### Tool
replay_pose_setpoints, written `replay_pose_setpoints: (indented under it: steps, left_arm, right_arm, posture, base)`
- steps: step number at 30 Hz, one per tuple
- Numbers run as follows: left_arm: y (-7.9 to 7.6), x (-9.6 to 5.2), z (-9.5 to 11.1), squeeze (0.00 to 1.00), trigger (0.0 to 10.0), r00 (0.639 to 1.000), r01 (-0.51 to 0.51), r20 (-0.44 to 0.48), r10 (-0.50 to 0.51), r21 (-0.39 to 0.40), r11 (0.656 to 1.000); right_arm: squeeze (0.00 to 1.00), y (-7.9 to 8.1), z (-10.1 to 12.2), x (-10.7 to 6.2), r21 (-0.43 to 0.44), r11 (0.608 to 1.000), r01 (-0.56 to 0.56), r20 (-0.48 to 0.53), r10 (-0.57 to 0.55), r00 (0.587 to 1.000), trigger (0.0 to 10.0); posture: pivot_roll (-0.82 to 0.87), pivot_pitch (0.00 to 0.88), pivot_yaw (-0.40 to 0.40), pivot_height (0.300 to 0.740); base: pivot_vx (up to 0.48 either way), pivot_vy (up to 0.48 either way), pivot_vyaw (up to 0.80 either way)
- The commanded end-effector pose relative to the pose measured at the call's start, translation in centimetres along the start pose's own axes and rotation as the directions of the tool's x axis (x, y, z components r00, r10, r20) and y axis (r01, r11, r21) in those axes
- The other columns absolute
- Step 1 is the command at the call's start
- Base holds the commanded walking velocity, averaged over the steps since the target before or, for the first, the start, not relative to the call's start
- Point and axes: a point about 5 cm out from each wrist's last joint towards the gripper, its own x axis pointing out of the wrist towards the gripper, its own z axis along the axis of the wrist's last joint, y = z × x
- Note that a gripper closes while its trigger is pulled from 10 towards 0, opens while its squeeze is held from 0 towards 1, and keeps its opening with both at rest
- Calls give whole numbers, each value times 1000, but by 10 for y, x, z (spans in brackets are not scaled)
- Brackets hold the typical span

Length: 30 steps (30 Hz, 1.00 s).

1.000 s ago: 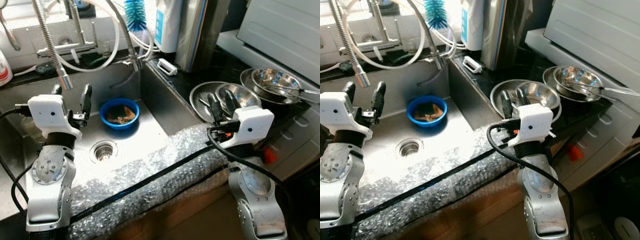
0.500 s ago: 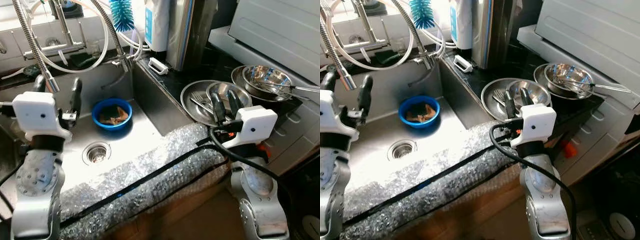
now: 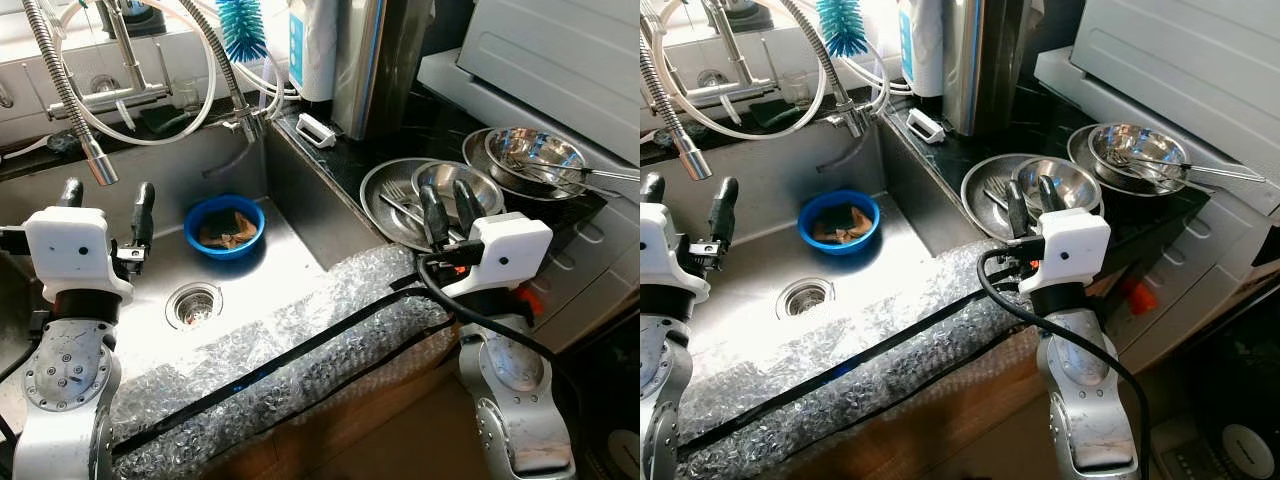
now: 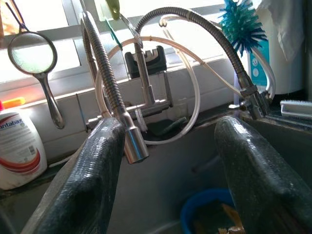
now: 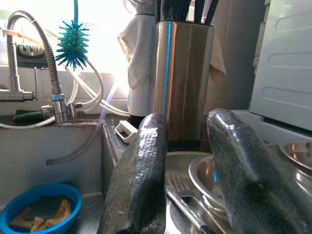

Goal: Kitchen organization

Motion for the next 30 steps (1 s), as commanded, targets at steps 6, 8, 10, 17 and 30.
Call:
replay_pose_setpoints:
  steps: [6,8,10,17,30]
  left_arm:
    - [10,-4,2,0,10000,1000,30,-4,-30,61,998]
    - [11,-3,0,0,10000,1000,19,-7,-19,57,998]
    - [8,-3,1,0,10000,1000,21,-4,-21,53,998]
    - [5,0,2,0,10000,1000,13,13,-14,44,999]
    - [-2,7,1,0,10000,999,10,31,-10,14,1000]
  right_arm:
    - [0,-7,-3,-6,-22,1000,19,-18,-20,1000,10000]
    - [0,-8,-4,-6,-24,999,21,-19,-22,1000,10000]
    - [0,-9,-4,-6,-26,999,23,-17,-23,1000,10000]
    - [0,-8,-2,-3,-28,999,16,-10,-16,1000,10000]
    - [0,-8,-2,-3,-32,999,14,-11,-14,1000,10000]
  posture:
    - [34,96,3,740]
    - [32,88,4,740]
    - [31,82,4,740]
    - [31,90,0,740]
    - [24,108,-2,740]
  base:
    - [0,0,0]
    - [0,0,0]
    - [0,0,0]
    - [0,0,0]
    - [0,0,0]
